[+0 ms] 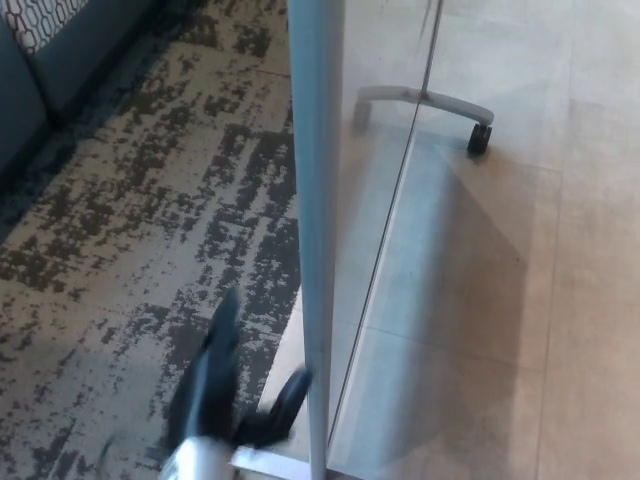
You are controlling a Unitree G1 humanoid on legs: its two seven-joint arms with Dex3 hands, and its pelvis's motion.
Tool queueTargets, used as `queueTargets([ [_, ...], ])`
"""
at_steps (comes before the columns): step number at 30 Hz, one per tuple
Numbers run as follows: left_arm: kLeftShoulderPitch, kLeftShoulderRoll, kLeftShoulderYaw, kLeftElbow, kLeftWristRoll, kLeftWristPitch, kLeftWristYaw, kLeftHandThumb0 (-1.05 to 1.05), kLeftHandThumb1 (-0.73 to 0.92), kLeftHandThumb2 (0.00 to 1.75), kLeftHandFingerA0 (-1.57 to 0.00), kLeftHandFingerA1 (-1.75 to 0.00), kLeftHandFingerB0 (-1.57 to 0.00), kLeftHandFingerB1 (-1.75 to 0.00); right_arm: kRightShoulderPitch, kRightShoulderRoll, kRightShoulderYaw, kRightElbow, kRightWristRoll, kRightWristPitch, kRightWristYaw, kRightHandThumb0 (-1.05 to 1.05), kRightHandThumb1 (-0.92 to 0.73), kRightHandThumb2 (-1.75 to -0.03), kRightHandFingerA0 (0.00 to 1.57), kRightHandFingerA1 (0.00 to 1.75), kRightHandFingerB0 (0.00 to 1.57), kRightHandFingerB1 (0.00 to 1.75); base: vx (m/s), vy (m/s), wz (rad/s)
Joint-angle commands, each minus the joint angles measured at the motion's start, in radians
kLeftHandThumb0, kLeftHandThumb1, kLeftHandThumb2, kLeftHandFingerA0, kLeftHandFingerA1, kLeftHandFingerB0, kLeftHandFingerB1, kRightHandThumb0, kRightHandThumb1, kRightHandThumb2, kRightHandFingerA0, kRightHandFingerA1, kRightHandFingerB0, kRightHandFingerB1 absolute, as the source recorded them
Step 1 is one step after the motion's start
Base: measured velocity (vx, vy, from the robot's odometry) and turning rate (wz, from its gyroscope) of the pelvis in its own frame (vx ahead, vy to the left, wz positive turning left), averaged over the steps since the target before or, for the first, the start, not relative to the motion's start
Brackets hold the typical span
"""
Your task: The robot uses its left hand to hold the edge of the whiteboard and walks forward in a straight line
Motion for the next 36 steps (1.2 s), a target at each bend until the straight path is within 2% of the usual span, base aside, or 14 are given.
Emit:
queueTargets([
  [1, 0.907, 0.348, 0.222, -0.287, -0.162, -0.628, -0.241, -0.95, 0.57, 0.95, 0.0, -0.18, 0.0, 0.0, -0.014, -0.059, 0.019, 0.021, -0.036, -0.059, -0.011, -0.4, -0.59, -0.58, 0.4, 0.41, 0.6, 0.39, 0.0, 0.0, 0.0],
  [6, 1.045, 0.308, 0.352, -0.137, -0.316, -0.761, -0.373, -0.92, 0.56, 0.92, 0.0, -0.14, 0.0, 0.0, -0.033, -0.052, 0.032, 0.032, -0.052, -0.06, -0.031, -0.41, -0.58, -0.58, 0.41, 0.41, 0.61, 0.4, 0.0, 0.0, 0.0],
  [7, 1.086, 0.278, 0.375, -0.042, -0.343, -0.801, -0.389, -0.95, 0.39, 0.77, -0.09, -0.62, 0.0, -0.03, -0.031, -0.051, 0.04, 0.033, -0.063, -0.075, -0.038, -0.4, -0.58, -0.58, 0.41, 0.43, 0.62, 0.4, 0.0, 0.0, 0.0],
  [10, 1.113, 0.238, 0.402, 0.062, -0.317, -0.851, -0.339, -0.86, 0.43, 0.9, -0.19, -0.61, -0.1, 0.0, -0.032, -0.058, 0.048, 0.034, -0.072, -0.07, -0.04, -0.41, -0.6, -0.58, 0.4, 0.42, 0.61, 0.39, 0.0, 0.0, 0.0],
  [11, 1.076, 0.196, 0.433, 0.161, -0.322, -0.842, -0.313, -0.85, 0.45, 0.87, -0.04, -0.5, -0.03, -0.31, -0.036, -0.06, 0.052, 0.03, -0.075, -0.063, -0.04, -0.41, -0.59, -0.58, 0.41, 0.41, 0.61, 0.39, 0.0, 0.0, 0.0],
  [13, 0.98, 0.137, 0.485, 0.31, -0.364, -0.819, -0.334, -0.77, 0.46, 0.89, -0.08, -0.54, 0.0, -0.32, -0.043, -0.058, 0.05, 0.026, -0.066, -0.055, -0.029, -0.41, -0.59, -0.58, 0.39, 0.41, 0.6, 0.39, 0.0, 0.0, 0.0],
  [15, 0.925, 0.135, 0.497, 0.374, -0.345, -0.827, -0.32, -0.81, 0.58, 0.58, -0.15, -0.5, -0.14, -0.3, -0.042, -0.054, 0.05, 0.024, -0.064, -0.047, -0.03, -0.41, -0.59, -0.58, 0.4, 0.4, 0.6, 0.39, 0.0, 0.0, 0.0],
  [17, 0.831, 0.144, 0.5, 0.376, -0.316, -0.793, -0.289, -0.72, 0.47, 0.85, -0.24, -0.58, -0.16, -0.44, -0.056, -0.054, 0.058, 0.037, -0.077, -0.036, -0.045, -0.44, -0.6, -0.58, 0.42, 0.38, 0.59, 0.39, 0.0, 0.0, 0.0],
  [19, 0.743, 0.128, 0.526, 0.385, -0.364, -0.716, -0.347, -0.66, 0.47, 0.84, -0.26, -0.59, -0.16, -0.44, -0.059, -0.058, 0.069, 0.057, -0.096, -0.044, -0.061, -0.45, -0.59, -0.58, 0.43, 0.38, 0.6, 0.39, 0.0, 0.0, 0.0],
  [20, 0.707, 0.123, 0.533, 0.405, -0.366, -0.712, -0.356, -0.58, 0.59, 0.58, -0.36, -0.58, -0.24, -0.34, -0.058, -0.056, 0.071, 0.062, -0.097, -0.038, -0.063, -0.43, -0.59, -0.58, 0.42, 0.38, 0.59, 0.39, 0.0, 0.0, 0.0],
  [32, 0.286, 0.056, 0.531, 0.824, -0.236, -0.709, -0.266, -0.48, 0.57, 0.57, -0.4, -0.66, -0.35, -0.4, -0.073, -0.112, 0.14, 0.17, -0.159, 0.008, -0.106, -0.47, -0.58, -0.58, 0.56, 0.44, 0.53, 0.36, 0.0, 0.0, 0.0],
  [33, 0.26, 0.045, 0.539, 0.868, -0.242, -0.698, -0.27, -0.52, 0.45, 0.81, -0.38, -0.69, -0.28, -0.52, -0.069, -0.117, 0.149, 0.188, -0.163, 0.016, -0.103, -0.49, -0.47, -0.79, 0.67, 0.59, 0.45, 0.48, 0.0, 0.0, 0.0],
  [34, 0.238, 0.043, 0.544, 0.91, -0.238, -0.695, -0.271, -0.45, 0.61, 0.58, -0.38, -0.63, -0.32, -0.39, -0.065, -0.121, 0.156, 0.202, -0.163, 0.015, -0.102, -0.43, -0.58, -0.57, 0.64, 0.47, 0.5, 0.36, 0.0, 0.0, 0.0],
  [36, 0.211, 0.046, 0.539, 0.961, -0.219, -0.681, -0.258, -0.45, 0.61, 0.58, -0.39, -0.63, -0.31, -0.4, -0.056, -0.125, 0.161, 0.211, -0.162, 0.016, -0.108, -0.48, -0.58, -0.58, 0.57, 0.47, 0.5, 0.36, 0.0, 0.0, 0.0],
])
